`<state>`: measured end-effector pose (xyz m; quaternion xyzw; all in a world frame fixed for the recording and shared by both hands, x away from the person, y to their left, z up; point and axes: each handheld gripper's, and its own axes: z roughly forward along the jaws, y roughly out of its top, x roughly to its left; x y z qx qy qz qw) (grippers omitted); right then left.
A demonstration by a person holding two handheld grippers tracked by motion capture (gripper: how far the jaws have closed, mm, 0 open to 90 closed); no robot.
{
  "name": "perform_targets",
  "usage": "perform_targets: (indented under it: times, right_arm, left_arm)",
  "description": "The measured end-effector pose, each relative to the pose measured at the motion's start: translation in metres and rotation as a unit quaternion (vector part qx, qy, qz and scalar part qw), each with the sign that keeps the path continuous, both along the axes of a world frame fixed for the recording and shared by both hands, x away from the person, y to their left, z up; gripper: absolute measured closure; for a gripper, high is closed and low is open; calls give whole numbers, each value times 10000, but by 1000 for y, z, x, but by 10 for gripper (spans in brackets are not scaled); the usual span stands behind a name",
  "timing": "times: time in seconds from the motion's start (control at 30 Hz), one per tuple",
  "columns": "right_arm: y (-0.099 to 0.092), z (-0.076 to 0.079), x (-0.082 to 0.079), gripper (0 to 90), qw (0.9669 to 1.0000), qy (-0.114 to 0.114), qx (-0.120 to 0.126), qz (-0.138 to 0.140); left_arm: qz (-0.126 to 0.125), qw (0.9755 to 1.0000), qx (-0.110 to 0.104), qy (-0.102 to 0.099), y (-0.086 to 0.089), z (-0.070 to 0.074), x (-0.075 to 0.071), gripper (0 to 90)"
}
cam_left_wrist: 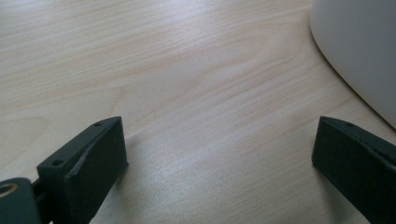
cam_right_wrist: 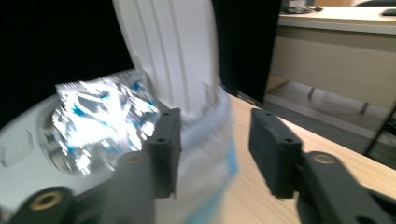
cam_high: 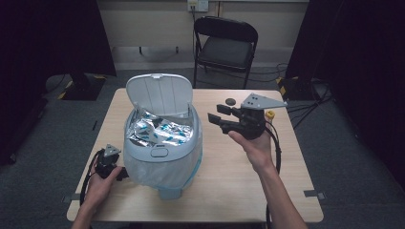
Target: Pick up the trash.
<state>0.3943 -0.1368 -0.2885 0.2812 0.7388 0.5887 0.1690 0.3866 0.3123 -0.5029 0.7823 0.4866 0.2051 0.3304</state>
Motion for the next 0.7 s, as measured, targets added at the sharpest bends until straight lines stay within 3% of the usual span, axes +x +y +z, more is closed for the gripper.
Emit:
perform_targets:
  times: [0.2, 0.23, 0.33, 0.37, 0.47, 0.53, 0.7]
  right_arm:
    - [-18, -20, 2, 446, 9994, 224, -102, -240]
    - [-25, -30, 3, 443, 9982, 381, -136, -452]
    - [-33, -41, 3, 436, 9971, 501, -133, -563]
    - [-41, -52, 3, 413, 9955, 606, -108, -727]
    - [-50, -63, 3, 393, 9932, 706, -125, -913]
    - [-62, -77, 4, 358, 9894, 868, -196, -1146]
    - [-76, -96, -1, 339, 9851, 996, -279, -1371]
  left_arm:
    - [1, 10000, 0, -3, 0, 0, 0, 26]
    - [1, 10000, -6, -5, 0, 0, 0, 26]
    - [2, 10000, -2, -3, 0, 0, 0, 27]
    - [2, 10000, -1, -1, 0, 0, 0, 27]
    - [8, 10000, 10, -2, 0, 0, 0, 27]
    - [1, 10000, 0, -2, 0, 0, 0, 27]
    - [26, 10000, 10, -7, 0, 0, 0, 26]
